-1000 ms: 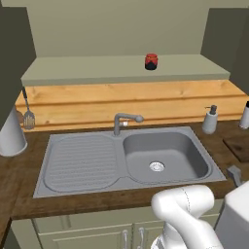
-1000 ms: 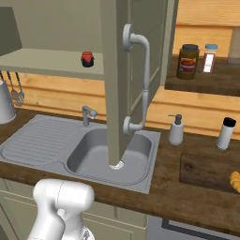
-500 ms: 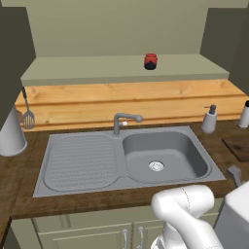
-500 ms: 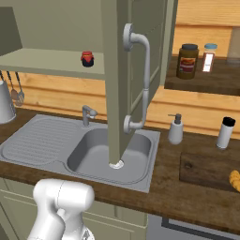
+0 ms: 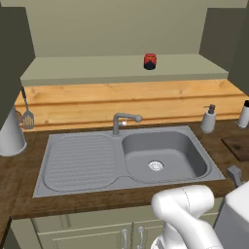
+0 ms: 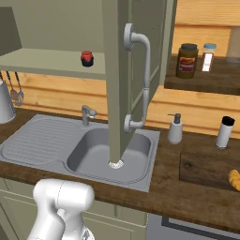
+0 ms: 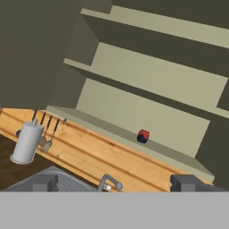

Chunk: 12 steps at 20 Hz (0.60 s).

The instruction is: From the different types of pastries on the counter, select a croissant and place it on the cutting board. Then retrieve a jar of jam from the cabinet and place it alongside the croissant on the cutting board.

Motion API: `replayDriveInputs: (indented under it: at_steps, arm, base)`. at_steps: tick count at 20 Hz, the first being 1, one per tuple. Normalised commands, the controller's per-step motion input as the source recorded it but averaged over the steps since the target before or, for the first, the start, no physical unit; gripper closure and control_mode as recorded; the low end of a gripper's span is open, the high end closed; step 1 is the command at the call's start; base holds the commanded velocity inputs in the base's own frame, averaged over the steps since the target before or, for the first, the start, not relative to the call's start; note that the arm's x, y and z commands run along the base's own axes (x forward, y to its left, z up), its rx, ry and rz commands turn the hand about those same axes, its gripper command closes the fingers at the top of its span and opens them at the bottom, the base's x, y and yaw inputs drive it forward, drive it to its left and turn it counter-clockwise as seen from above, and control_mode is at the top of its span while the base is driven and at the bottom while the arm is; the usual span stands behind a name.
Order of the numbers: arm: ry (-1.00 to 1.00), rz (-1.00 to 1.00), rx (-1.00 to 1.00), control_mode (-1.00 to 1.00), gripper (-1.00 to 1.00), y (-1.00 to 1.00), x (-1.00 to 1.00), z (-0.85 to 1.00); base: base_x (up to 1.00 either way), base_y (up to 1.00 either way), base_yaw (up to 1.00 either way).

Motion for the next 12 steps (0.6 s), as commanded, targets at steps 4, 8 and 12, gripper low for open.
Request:
replayDriveInputs:
  at_steps: [4,8,12]
  arm:
    - [0.00,0.00,0.00,-1.00,-1.00,0.00,0.00,0.00]
    - [0.00,0.00,0.00,-1.00,-1.00,0.00,0.00,0.00]
    - [0.00,0.00,0.00,-1.00,-1.00,0.00,0.00,0.00]
  base:
    - [0.00,0.00,0.00]
    - [0.00,0.00,0.00]
    - [0.00,0.00,0.00]
